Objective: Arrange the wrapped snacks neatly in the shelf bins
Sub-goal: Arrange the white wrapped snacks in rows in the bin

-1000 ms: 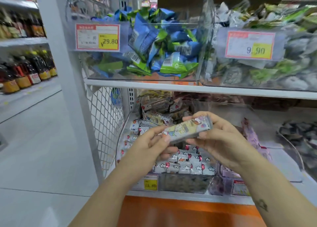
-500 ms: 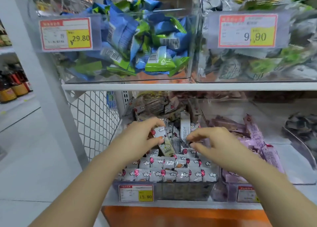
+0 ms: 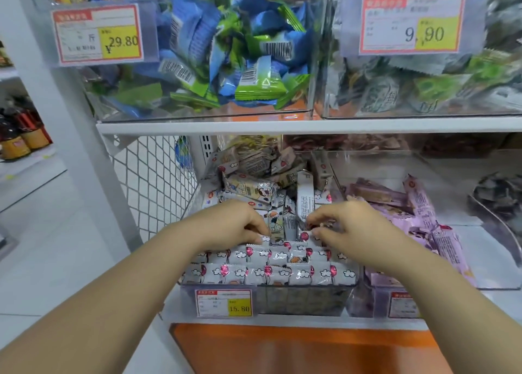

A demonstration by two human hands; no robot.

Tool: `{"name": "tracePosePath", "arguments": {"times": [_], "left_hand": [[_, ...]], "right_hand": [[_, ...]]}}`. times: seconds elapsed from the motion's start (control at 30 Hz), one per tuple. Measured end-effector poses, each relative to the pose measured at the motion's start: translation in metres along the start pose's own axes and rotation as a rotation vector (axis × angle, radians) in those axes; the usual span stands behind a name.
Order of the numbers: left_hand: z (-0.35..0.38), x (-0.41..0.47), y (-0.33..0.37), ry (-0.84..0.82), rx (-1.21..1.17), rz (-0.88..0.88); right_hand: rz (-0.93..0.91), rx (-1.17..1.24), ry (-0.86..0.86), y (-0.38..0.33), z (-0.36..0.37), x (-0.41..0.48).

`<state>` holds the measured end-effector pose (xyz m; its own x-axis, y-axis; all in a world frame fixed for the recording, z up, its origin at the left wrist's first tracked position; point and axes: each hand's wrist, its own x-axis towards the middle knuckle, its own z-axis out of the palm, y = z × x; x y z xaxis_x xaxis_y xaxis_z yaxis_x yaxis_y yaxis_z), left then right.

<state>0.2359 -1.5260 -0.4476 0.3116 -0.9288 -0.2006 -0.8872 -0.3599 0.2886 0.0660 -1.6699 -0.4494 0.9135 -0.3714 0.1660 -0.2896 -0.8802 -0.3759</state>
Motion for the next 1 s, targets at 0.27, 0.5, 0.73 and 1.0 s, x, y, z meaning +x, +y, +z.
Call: {"name": "tracePosePath", "arguments": {"times": [0.27,0.5,0.73,1.0], "left_hand": [[0.005,-0.002,-0.006,0.061,-0.139,-0.024],[0.012,-0.007,-0.004,0.104,-0.184,-0.062],[0.016,-0.014,0.0,0.156,-0.165,-0.076],[0.014,-0.016,0.008,0.224,-0.232,-0.101]], "right_hand": [[0.134,-0.316,-0.074,-0.012,0.009,0.022],[0.141,-0.205,0.072,-0.013,0.011,0.022],[0.159,-0.101,0.294,-0.01,0.014,0.02],[0.157,-0.243,0.25,-0.006,0.014,0.021]]}}
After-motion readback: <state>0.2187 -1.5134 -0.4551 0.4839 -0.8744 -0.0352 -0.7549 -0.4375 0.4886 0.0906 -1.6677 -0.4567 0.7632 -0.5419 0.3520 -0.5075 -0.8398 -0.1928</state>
